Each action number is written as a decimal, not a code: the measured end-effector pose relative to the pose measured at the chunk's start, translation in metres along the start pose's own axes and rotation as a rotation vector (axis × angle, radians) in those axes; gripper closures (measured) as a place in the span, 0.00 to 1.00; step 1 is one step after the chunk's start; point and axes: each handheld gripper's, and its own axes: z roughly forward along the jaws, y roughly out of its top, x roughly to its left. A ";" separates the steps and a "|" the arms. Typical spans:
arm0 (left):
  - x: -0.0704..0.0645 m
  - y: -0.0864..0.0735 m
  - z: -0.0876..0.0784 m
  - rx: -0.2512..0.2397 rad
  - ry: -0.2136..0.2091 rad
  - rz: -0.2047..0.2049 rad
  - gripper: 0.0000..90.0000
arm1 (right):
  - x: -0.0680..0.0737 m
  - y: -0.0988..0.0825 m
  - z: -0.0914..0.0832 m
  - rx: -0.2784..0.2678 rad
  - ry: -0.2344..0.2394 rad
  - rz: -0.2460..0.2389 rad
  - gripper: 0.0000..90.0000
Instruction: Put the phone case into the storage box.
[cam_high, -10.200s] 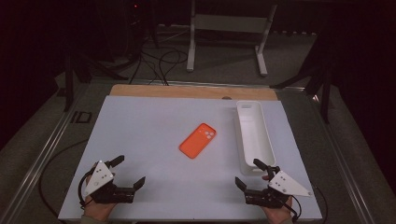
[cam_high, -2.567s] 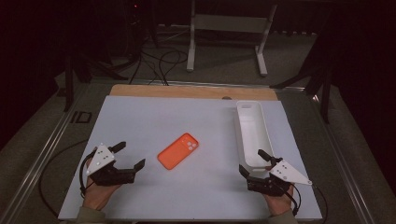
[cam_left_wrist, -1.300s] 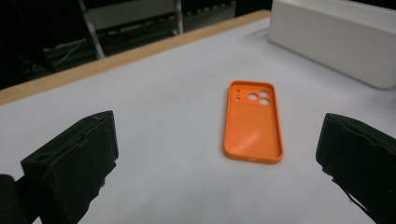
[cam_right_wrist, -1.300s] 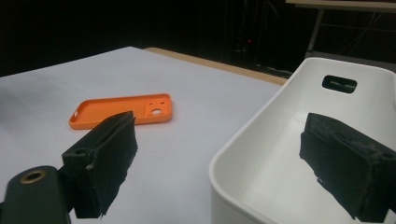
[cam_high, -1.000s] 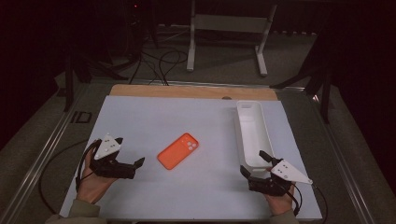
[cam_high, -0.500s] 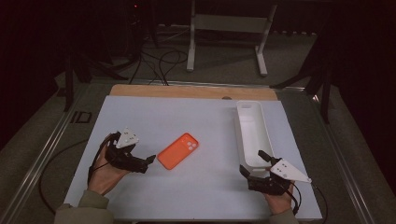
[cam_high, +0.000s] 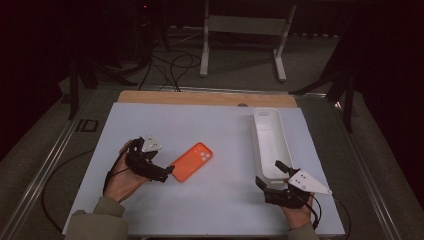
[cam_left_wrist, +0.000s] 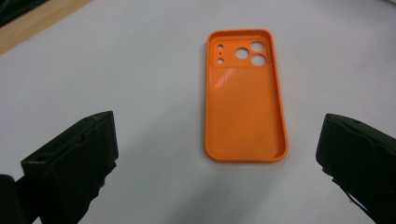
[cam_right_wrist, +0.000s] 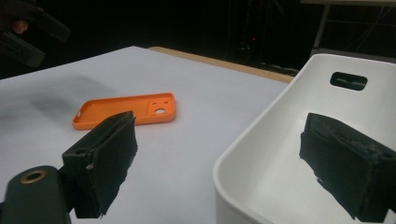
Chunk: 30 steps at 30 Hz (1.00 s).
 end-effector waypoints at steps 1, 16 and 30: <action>0.000 0.000 0.000 0.000 0.000 0.000 0.00 | 0.000 0.000 0.000 0.000 0.000 0.000 0.12; -0.007 0.006 0.027 0.085 -0.035 0.036 0.00 | 0.001 0.000 0.001 0.000 0.003 0.000 0.12; -0.013 0.011 0.047 0.143 -0.048 0.061 0.00 | 0.000 -0.001 0.002 0.007 -0.003 -0.001 0.12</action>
